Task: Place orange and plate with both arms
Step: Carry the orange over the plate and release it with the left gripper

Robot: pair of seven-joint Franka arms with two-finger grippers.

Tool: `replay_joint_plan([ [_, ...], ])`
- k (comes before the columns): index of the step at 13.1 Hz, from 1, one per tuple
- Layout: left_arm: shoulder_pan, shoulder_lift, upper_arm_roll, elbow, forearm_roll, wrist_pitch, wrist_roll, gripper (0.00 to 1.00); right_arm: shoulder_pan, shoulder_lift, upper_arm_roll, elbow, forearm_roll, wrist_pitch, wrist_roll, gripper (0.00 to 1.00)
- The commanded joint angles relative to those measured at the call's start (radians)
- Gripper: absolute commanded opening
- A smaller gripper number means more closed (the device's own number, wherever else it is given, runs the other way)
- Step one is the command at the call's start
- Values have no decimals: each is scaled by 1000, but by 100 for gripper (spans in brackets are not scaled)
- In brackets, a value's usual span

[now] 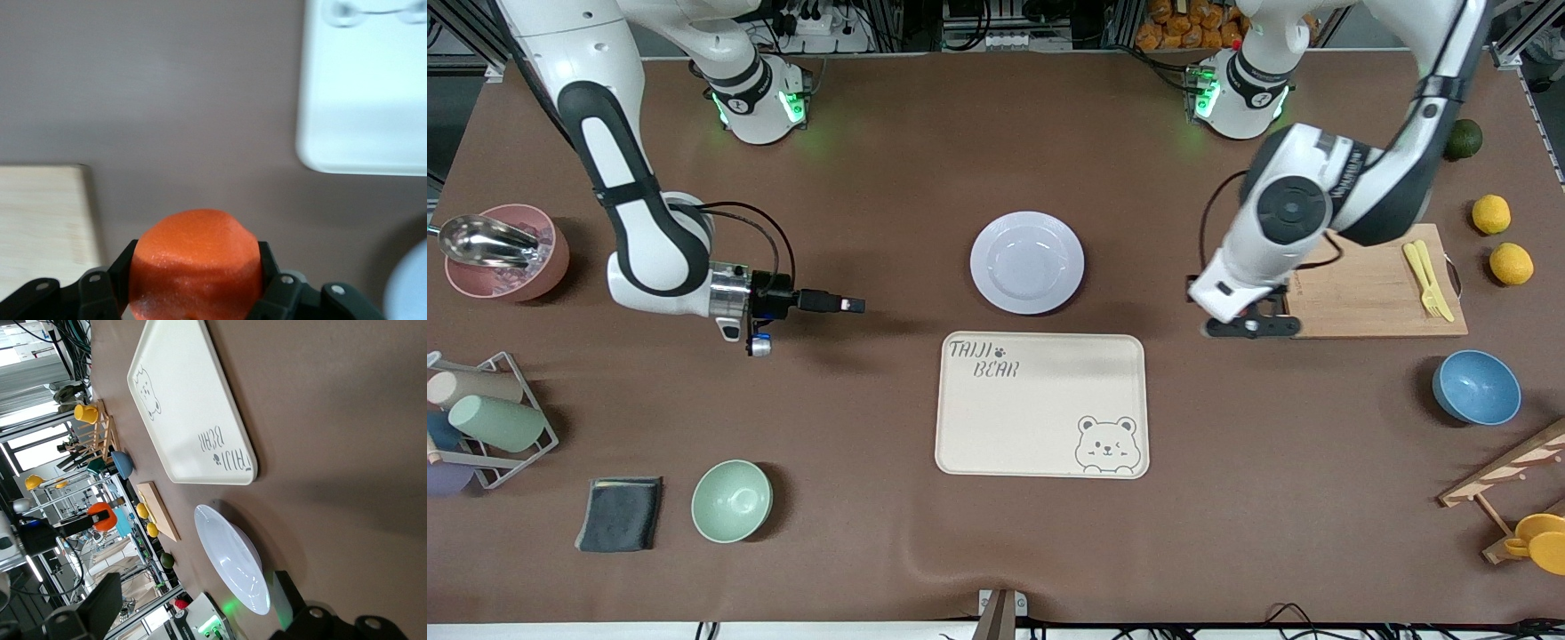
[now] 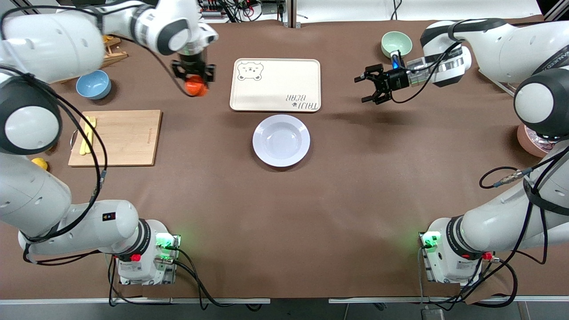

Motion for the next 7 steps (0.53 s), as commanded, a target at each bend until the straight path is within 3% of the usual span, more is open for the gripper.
replay_joint_plan([
  [1,-153,115,3,117,-41,-31,-165,10,27,-6,-5,-22,40,25,-32,100],
  [4,-317,272,4,260,-39,-31,-331,10,92,-3,-5,-42,143,77,-91,100],
  [7,-439,410,23,362,-24,-31,-420,10,121,4,-5,-48,158,98,-96,100],
])
